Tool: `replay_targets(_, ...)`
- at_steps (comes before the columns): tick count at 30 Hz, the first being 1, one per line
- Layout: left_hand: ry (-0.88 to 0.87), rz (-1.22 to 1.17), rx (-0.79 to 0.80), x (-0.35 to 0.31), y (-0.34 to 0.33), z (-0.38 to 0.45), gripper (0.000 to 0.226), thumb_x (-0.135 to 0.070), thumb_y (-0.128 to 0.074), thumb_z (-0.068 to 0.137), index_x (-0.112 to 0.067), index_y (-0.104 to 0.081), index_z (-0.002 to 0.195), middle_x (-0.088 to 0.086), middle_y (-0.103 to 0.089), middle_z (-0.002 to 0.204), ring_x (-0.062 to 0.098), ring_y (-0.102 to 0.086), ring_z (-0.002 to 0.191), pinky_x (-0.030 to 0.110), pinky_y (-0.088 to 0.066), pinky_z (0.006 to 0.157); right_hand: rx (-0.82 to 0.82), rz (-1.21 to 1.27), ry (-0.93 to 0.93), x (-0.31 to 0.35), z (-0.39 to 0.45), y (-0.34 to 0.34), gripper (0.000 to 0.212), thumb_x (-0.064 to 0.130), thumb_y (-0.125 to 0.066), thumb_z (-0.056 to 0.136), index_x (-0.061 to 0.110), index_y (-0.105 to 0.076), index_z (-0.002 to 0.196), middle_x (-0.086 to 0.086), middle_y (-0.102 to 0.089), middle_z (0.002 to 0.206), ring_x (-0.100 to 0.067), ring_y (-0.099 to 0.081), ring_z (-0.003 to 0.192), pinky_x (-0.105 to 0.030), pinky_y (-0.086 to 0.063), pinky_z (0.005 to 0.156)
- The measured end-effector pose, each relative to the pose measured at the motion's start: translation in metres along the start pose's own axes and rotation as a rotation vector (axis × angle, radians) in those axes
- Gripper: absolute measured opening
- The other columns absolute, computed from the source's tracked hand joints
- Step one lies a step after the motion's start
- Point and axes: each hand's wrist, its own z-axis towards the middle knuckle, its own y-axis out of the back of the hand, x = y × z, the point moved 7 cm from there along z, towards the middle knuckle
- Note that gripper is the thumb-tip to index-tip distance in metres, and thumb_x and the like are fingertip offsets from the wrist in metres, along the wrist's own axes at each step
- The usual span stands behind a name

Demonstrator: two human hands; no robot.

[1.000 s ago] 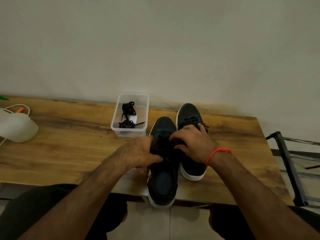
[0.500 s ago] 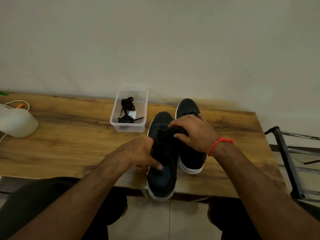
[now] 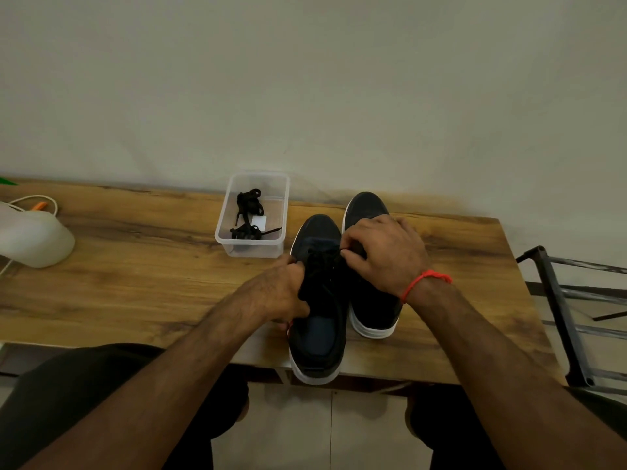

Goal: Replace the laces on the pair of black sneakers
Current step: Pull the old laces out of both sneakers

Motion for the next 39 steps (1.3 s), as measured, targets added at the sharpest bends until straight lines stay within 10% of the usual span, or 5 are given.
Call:
replay_targets(16, 0.085, -0.192, 0.075, 0.008, -0.008, 0.0, 0.042, -0.013, -0.072, 0.091, -0.019, -0.054, 0.128, -0.001, -0.055, 0.124, 0.01, -0.067, 0.077, 0.015, -0.051, 0.052, -0.28, 0.191, -0.367, -0.059, 0.006, 0.039, 0.013, 0.038, -0.057, 0.094, 0.03, -0.066, 0.098, 0.005, -0.068, 0.106, -0.024, -0.058, 0.104, -0.047, -0.052, 0.087)
replay_targets(20, 0.092, -0.239, 0.031, 0.007, -0.008, 0.0, 0.076, -0.012, -0.078, 0.085, -0.021, -0.035, 0.147, 0.003, -0.039, 0.143, 0.017, -0.069, 0.082, 0.017, -0.052, 0.049, -0.264, 0.284, -0.262, -0.044, 0.01, 0.029, 0.005, 0.032, -0.061, 0.094, 0.027, -0.062, 0.097, 0.004, -0.065, 0.099, -0.021, -0.06, 0.093, -0.046, -0.054, 0.083)
replay_targets(27, -0.064, -0.051, -0.075, -0.003, 0.011, -0.004, 0.088, -0.03, -0.083, 0.081, -0.026, -0.031, 0.153, 0.001, -0.036, 0.149, 0.019, -0.043, 0.133, 0.032, -0.049, 0.098, -0.117, 0.342, -0.061, -0.023, 0.015, 0.014, 0.01, 0.02, -0.065, 0.091, 0.024, -0.064, 0.1, 0.002, -0.063, 0.092, -0.018, -0.059, 0.089, -0.044, -0.054, 0.083)
replay_targets(35, -0.041, -0.063, -0.047, -0.004, 0.004, 0.003, 0.103, -0.031, -0.074, 0.088, -0.027, -0.002, 0.163, 0.005, -0.029, 0.158, 0.022, -0.041, 0.138, 0.035, -0.045, 0.109, 0.003, 0.336, -0.028, -0.012, 0.013, 0.014, 0.022, 0.017, -0.056, 0.098, 0.024, -0.076, 0.104, 0.012, -0.063, 0.094, -0.005, -0.055, 0.087, -0.02, -0.043, 0.079)
replay_targets(39, -0.029, -0.044, -0.018, -0.001, 0.001, 0.003, 0.103, -0.029, -0.075, 0.087, -0.028, -0.004, 0.162, 0.007, -0.035, 0.155, 0.023, -0.045, 0.135, 0.037, -0.048, 0.106, -0.218, 0.539, -0.134, -0.031, 0.01, 0.039, 0.017, 0.011, -0.069, 0.092, 0.019, -0.077, 0.105, 0.009, -0.073, 0.089, -0.004, -0.068, 0.088, -0.021, -0.053, 0.09)
